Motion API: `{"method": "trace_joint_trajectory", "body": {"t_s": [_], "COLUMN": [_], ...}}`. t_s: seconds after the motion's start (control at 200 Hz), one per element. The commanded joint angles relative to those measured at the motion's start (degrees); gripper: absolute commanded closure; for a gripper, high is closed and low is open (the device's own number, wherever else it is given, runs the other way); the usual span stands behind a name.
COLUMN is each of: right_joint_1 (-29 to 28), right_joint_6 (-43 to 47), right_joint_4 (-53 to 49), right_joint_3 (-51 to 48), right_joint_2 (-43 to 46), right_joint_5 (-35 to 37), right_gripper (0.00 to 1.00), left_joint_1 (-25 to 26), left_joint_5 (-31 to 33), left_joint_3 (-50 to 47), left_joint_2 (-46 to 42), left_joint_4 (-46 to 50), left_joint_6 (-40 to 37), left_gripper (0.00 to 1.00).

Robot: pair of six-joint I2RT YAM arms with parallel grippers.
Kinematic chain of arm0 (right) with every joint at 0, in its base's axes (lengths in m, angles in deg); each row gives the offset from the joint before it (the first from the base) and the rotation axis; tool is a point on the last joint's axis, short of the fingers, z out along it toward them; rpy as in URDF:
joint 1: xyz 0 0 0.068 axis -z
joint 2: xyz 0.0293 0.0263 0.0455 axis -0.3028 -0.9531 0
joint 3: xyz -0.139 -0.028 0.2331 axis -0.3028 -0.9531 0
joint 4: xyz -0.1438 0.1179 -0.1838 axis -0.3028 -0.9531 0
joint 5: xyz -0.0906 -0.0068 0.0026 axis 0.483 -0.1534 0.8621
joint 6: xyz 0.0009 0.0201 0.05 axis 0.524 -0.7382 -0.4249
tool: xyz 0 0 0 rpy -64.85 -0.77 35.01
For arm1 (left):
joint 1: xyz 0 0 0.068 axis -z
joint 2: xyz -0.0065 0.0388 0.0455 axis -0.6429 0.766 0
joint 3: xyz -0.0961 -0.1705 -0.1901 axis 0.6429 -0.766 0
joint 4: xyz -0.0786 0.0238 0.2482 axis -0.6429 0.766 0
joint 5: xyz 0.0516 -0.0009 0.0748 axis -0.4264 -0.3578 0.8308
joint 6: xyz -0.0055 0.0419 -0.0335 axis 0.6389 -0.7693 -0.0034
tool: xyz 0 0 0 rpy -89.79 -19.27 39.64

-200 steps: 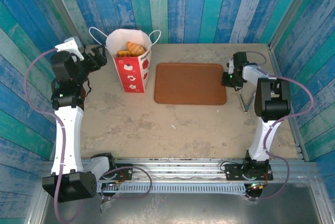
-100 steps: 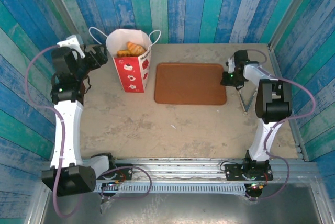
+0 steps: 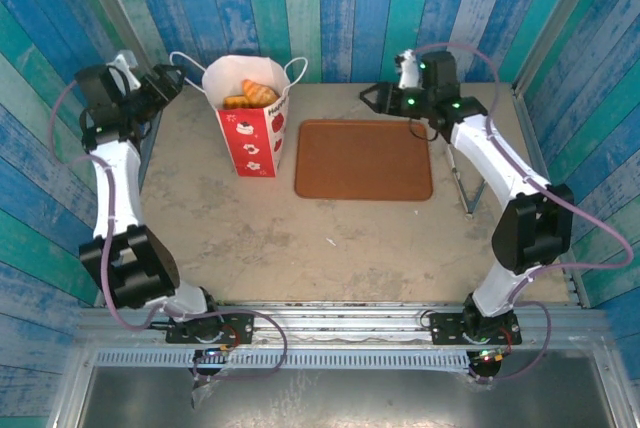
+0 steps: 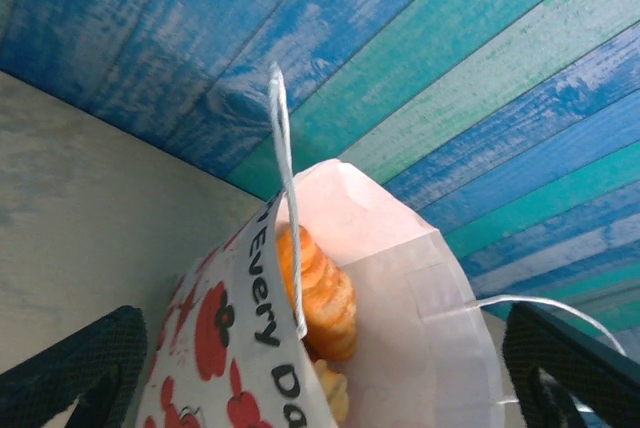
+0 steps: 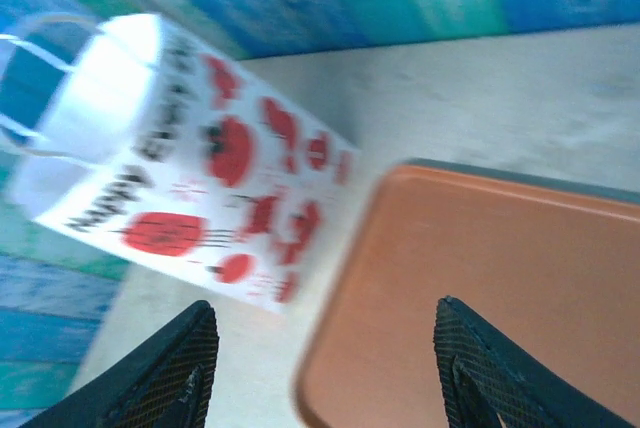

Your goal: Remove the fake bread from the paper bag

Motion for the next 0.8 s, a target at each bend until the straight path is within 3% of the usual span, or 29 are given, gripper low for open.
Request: {"method": "trace_joint_trajectory", "body": {"t_s": [0.0, 0.155, 0.22, 0.406, 0.711, 0.791], "right_joint_1": [-3.31, -7.83, -9.42, -11.57, -12.47, -12.52], "right_joint_6": [-9.49, -13.31, -14.3, -17.22, -18.86, -18.89], "right_joint_4": [8.33, 8.96, 8.17, 4.73, 5.21, 5.55], "right_joint_3": [4.12, 15.16, 19.93, 32.01, 39.04, 39.54], "right_joint_2": [-2.93, -11.1, -14.55, -24.05, -29.74, -30.09], "right_joint_5": [-3.31, -4.89, -4.98, -3.21, -3.51, -3.23], "right_gripper": [0.4, 0.4, 0.4, 0.4, 0.45, 0.47], "left_joint_1": [-0.08, -0.16, -0.16, -0.17, -0.17, -0.15], "left_joint_5": [-7.22, -12.05, -12.89, -14.03, -18.02, -19.08], "left_joint_3": [4.36, 5.58, 6.73, 8.05, 10.32, 11.38], "left_joint_2": [6.23, 10.78, 12.39, 14.47, 18.81, 20.38], "left_joint_4": [-4.02, -10.41, -10.54, -10.94, -15.98, -16.89], "left_joint_6": [1.86, 6.41, 7.12, 6.94, 11.45, 12.81], "left_gripper": [0.09, 0.16, 0.25, 0.28, 0.4, 0.49]}}
